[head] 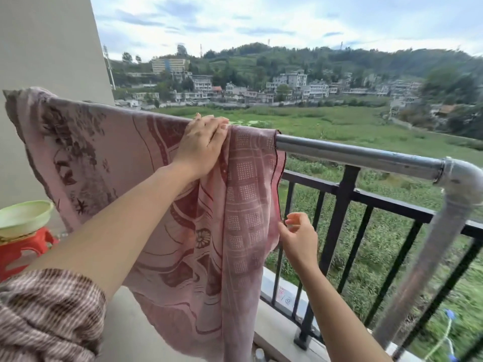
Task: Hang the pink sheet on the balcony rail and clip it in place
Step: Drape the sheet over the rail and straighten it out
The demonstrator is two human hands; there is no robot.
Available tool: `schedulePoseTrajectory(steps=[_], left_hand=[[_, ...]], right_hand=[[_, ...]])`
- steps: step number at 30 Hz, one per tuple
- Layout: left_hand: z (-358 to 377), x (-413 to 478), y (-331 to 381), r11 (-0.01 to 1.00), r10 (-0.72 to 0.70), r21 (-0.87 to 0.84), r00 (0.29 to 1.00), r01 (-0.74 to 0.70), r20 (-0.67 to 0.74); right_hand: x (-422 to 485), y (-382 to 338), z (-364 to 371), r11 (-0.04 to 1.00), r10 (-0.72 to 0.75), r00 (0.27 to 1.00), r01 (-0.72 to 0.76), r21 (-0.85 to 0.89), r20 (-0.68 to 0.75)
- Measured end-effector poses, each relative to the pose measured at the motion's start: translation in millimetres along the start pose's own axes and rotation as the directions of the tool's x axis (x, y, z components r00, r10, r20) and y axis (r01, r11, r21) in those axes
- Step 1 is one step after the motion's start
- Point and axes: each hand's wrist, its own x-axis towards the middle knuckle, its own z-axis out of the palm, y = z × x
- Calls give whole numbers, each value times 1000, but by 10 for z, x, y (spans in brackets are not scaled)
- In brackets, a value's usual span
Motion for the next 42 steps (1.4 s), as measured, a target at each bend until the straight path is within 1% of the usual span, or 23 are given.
schedulePoseTrajectory(steps=[1,2,3,5,6,9,11,12,13,15,18,20,23,26,29,31,34,37,39,42], left_hand=[[-19,5,9,1000,0,6,1000,0,14],[-40,9,21,1000,-2,7,1000,2,29],[-55,13,24,1000,-5,1,999,5,44],[-96,9,20,999,-7,-39,998,10,64],[-117,6,4,997,-11,-74,999,15,53],[-174,2,-134,988,-81,-137,996,74,-46],[-213,0,-290,985,-129,-121,990,122,-59],[-239,-9,-379,984,-145,-110,988,139,-51],[-271,-24,-480,983,-159,-100,986,154,-42],[-357,-71,-718,976,-201,-84,979,199,-22],[-549,-156,-1247,956,-291,-39,957,290,-15],[-675,-236,-1606,940,-342,0,940,342,1],[-1001,-410,-2390,889,-457,40,889,456,18],[-1285,-557,-3051,857,-514,77,856,510,50],[-1753,-661,-3822,806,-584,129,811,577,18],[-2063,-712,-4305,770,-624,140,781,622,-33],[-2426,-752,-4896,713,-680,137,726,688,-103],[-2669,-731,-5397,670,-720,115,680,733,-139],[-2775,-665,-5724,659,-727,109,667,744,-162],[-2843,-496,-6236,663,-724,106,671,741,-161]], right_hand=[[-55,-118,-38,997,-75,996,74,-19,-47],[-112,-241,-72,982,-187,978,185,-37,-97],[-172,-378,-98,948,-319,939,316,-44,-131],[-272,-688,-122,829,-557,819,558,-29,-137],[-294,-846,-117,767,-640,760,642,-20,-114],[-253,-1343,-46,626,-779,627,774,-98,-23],[-157,-1659,68,536,-836,548,824,-184,21],[-104,-1803,154,499,-851,522,835,-231,53],[-55,-1938,259,480,-847,522,832,-278,98],[25,-2150,518,474,-805,556,812,-341,207],[101,-2348,1057,475,-750,576,811,-342,325],[154,-2384,1397,472,-723,590,802,-367,360],[152,-2446,2226,474,-677,601,798,-373,425],[152,-2463,2889,490,-602,628,778,-393,494],[103,-2605,3693,513,-546,631,772,-375,551],[58,-2720,4176,533,-519,629,767,-357,578],[26,-2867,4810,520,-494,602,783,-342,627],[44,-3018,5391,514,-469,580,792,-329,666],[80,-3116,5762,512,-461,567,798,-317,682],[190,-3267,6311,503,-456,546,809,-302,703]])
